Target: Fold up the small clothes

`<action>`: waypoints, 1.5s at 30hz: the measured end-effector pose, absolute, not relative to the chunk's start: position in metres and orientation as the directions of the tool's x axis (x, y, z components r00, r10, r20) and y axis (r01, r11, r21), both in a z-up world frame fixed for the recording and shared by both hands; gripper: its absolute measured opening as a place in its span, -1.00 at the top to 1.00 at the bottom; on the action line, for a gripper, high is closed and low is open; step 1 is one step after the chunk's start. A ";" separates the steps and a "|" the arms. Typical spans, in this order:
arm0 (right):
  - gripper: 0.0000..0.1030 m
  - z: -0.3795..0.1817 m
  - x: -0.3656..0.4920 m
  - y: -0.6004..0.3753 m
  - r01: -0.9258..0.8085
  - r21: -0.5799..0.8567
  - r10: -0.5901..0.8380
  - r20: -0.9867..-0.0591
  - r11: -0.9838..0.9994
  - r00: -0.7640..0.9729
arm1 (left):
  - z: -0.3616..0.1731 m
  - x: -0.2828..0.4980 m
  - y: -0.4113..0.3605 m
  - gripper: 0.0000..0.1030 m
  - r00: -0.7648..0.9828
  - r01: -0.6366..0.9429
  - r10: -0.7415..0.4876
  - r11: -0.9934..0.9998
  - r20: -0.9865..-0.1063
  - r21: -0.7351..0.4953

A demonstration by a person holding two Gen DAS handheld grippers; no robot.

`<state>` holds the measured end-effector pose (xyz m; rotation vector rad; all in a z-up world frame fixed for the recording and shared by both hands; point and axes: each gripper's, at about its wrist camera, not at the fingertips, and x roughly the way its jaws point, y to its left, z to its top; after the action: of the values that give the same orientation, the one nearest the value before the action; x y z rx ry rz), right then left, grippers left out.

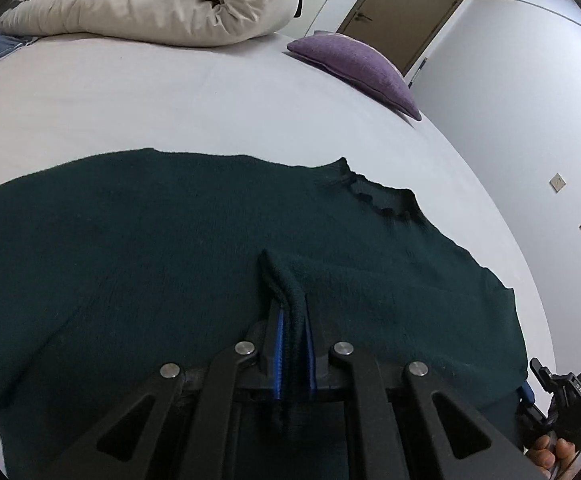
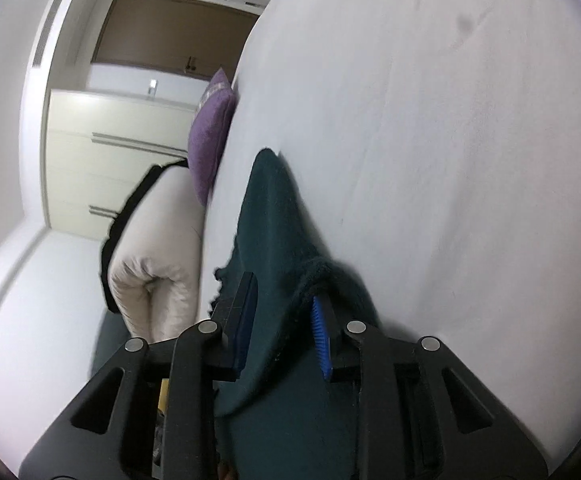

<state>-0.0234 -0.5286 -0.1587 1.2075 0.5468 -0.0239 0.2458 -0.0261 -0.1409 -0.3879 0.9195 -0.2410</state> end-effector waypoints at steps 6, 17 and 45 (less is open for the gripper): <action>0.49 -0.144 -0.021 -0.516 0.361 0.824 0.278 -0.505 0.437 0.817 | -0.136 0.253 -0.026 0.80 0.586 0.055 -0.365 0.909 -0.724 -0.414; 0.47 -0.129 -0.022 -0.513 0.407 0.721 0.269 -0.624 0.561 0.734 | -0.127 0.254 -0.036 0.79 0.601 0.092 -0.326 0.935 -0.730 -0.341; 0.71 -0.080 0.092 -0.520 0.420 0.300 -0.049 -0.762 0.856 0.645 | -0.154 0.241 -0.013 0.69 0.616 0.088 -0.386 0.900 -0.687 -0.427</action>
<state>0.0917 -0.5196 -0.0798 0.4846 0.8330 -0.2794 0.2407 -0.0128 -0.1543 -0.3724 0.8689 -0.2807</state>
